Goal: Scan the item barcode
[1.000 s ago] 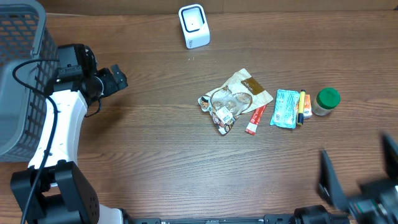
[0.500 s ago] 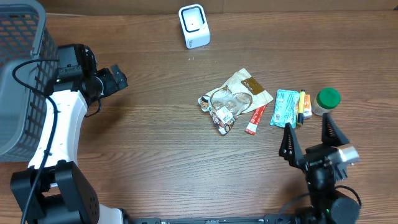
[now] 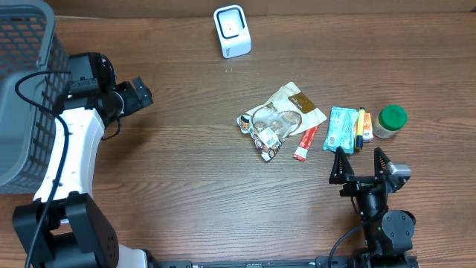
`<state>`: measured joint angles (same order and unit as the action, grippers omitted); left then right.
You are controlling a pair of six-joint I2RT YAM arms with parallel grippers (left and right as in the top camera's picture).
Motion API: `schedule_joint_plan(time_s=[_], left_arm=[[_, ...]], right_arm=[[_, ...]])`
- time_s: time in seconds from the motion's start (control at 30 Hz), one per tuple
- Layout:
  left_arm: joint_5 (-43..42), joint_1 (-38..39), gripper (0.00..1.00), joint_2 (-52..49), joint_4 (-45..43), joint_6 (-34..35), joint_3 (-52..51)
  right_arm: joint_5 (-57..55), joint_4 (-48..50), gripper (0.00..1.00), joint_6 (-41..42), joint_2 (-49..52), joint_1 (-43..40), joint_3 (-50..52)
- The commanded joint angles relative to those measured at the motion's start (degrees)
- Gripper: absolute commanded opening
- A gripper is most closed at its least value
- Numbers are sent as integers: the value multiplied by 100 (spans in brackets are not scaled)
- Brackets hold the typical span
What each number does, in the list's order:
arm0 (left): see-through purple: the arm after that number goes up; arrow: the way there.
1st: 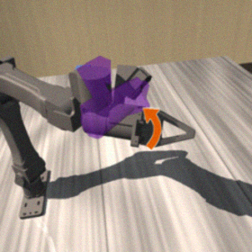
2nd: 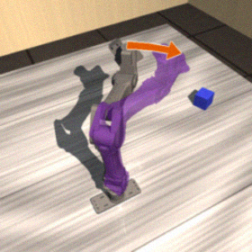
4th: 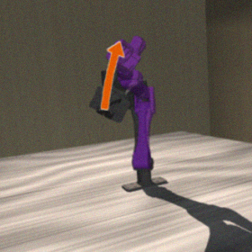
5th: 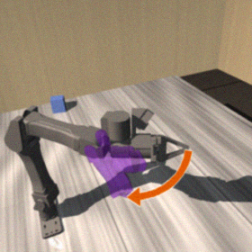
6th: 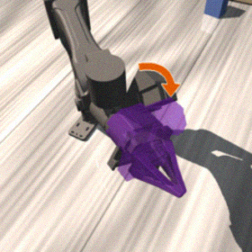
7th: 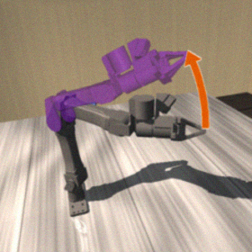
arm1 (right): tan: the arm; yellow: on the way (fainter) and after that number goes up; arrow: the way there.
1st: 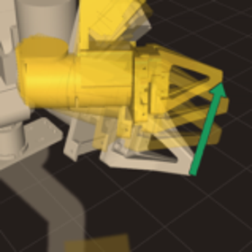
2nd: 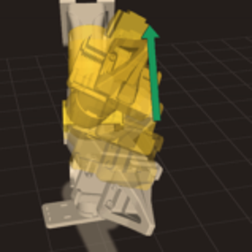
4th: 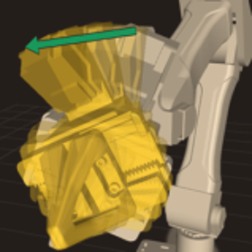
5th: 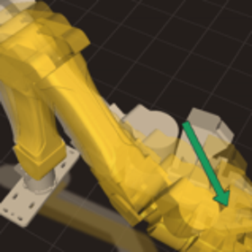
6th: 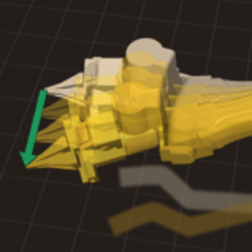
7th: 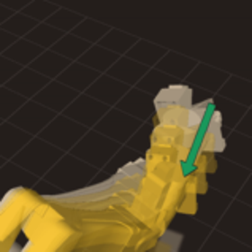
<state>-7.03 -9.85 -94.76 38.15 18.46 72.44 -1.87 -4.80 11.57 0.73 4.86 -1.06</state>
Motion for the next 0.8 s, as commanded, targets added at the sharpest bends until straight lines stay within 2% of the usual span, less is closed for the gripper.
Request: schedule_joint_plan(time_s=[0.0,0.1,0.77], left_arm=[[15,13,100,-17,-2,-66,31],[15,13,100,-17,-2,-66,31],[15,13,100,-17,-2,-66,31]], right_arm=[[2,15,100,-640,-57,-22,61],[2,15,100,-887,-57,-22,61],[2,15,100,-885,-57,-22,61]])
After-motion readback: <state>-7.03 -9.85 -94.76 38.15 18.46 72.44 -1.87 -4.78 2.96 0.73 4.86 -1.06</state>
